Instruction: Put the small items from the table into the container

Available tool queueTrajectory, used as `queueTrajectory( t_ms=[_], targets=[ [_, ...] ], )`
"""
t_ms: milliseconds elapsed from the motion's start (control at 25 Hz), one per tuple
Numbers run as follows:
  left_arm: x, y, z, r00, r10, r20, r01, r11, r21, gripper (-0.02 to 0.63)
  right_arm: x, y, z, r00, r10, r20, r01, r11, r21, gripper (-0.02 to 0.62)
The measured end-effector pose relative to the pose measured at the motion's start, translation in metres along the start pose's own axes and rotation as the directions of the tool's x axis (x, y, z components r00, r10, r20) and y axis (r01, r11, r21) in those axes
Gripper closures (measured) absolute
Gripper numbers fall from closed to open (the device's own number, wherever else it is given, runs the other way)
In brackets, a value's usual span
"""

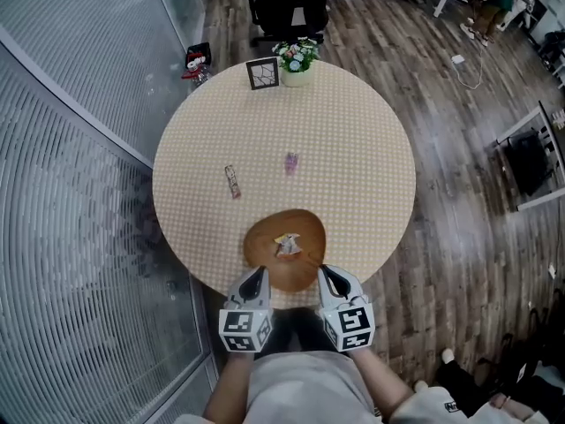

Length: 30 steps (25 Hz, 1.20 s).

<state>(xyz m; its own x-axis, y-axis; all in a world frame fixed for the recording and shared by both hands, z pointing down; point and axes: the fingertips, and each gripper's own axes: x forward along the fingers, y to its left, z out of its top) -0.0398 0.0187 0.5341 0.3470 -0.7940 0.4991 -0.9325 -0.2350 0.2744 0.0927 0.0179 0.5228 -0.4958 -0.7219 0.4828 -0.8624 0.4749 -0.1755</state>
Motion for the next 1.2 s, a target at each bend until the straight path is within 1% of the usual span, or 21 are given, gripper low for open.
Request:
queueTrajectory(
  t_ms=[120,240,280,400,520,600,640,720,800,880,920,1000,1040,1120,1200],
  targets=[
    [0.002,0.000,0.004,1.000,-0.008,0.026,0.008,1.000,-0.014,0.600,-0.006,-0.003,0.000,1.000,0.012,0.016,-0.012,1.000,0.005,0.594],
    [0.005,0.013,0.013,0.999,0.002,0.045,0.001,0.998,-0.060,0.600,-0.007,-0.009,0.006,0.999,0.018,0.028,-0.018,1.000,0.001,0.594],
    [0.007,0.020,0.019,0.999,0.013,0.049,-0.010,0.998,-0.062,0.600,-0.006,-0.013,0.010,0.999,0.019,0.030,-0.019,1.000,0.000,0.594],
    [0.016,0.043,0.036,0.997,0.063,0.052,-0.061,0.997,-0.035,0.600,-0.001,-0.020,0.023,0.999,0.016,0.035,-0.016,1.000,-0.002,0.594],
    [0.026,0.069,0.042,0.994,0.102,0.037,-0.101,0.995,-0.027,0.600,0.006,-0.024,0.035,0.999,0.004,0.043,-0.004,1.000,0.000,0.594],
    [0.040,0.084,0.042,0.995,0.103,0.003,-0.103,0.994,-0.022,0.600,0.014,-0.027,0.043,0.999,-0.012,0.044,0.012,1.000,-0.001,0.594],
    [0.049,0.092,0.042,0.995,0.098,-0.022,-0.098,0.995,-0.016,0.587,0.020,-0.028,0.047,0.999,-0.022,0.043,0.022,1.000,-0.001,0.594],
    [0.071,0.109,0.041,0.993,0.092,-0.074,-0.092,0.996,-0.001,0.518,0.030,-0.029,0.055,0.998,-0.047,0.041,0.047,0.999,0.006,0.594],
    [0.096,0.130,0.041,0.988,0.094,-0.122,-0.093,0.996,0.017,0.471,0.038,-0.028,0.062,0.997,-0.074,0.039,0.073,0.997,0.014,0.594],
    [0.121,0.150,0.041,0.981,0.100,-0.165,-0.098,0.995,0.024,0.398,0.045,-0.027,0.067,0.995,-0.099,0.032,0.098,0.995,0.021,0.594],
    [0.134,0.161,0.043,0.978,0.106,-0.181,-0.104,0.994,0.022,0.378,0.047,-0.027,0.068,0.993,-0.112,0.027,0.111,0.993,0.026,0.594],
    [0.157,0.179,0.045,0.972,0.109,-0.210,-0.112,0.994,-0.006,0.361,0.052,-0.028,0.068,0.990,-0.142,0.016,0.142,0.989,0.034,0.594],
    [0.168,0.187,0.047,0.968,0.111,-0.225,-0.118,0.993,-0.018,0.342,0.054,-0.029,0.068,0.987,-0.158,0.010,0.158,0.987,0.037,0.594],
    [0.190,0.202,0.047,0.957,0.130,-0.258,-0.136,0.991,-0.008,0.332,0.058,-0.033,0.067,0.983,-0.185,-0.001,0.185,0.982,0.047,0.594],
    [0.212,0.213,0.041,0.942,0.144,-0.304,-0.149,0.989,0.007,0.328,0.061,-0.037,0.065,0.978,-0.208,-0.012,0.208,0.976,0.058,0.594]
  ],
)
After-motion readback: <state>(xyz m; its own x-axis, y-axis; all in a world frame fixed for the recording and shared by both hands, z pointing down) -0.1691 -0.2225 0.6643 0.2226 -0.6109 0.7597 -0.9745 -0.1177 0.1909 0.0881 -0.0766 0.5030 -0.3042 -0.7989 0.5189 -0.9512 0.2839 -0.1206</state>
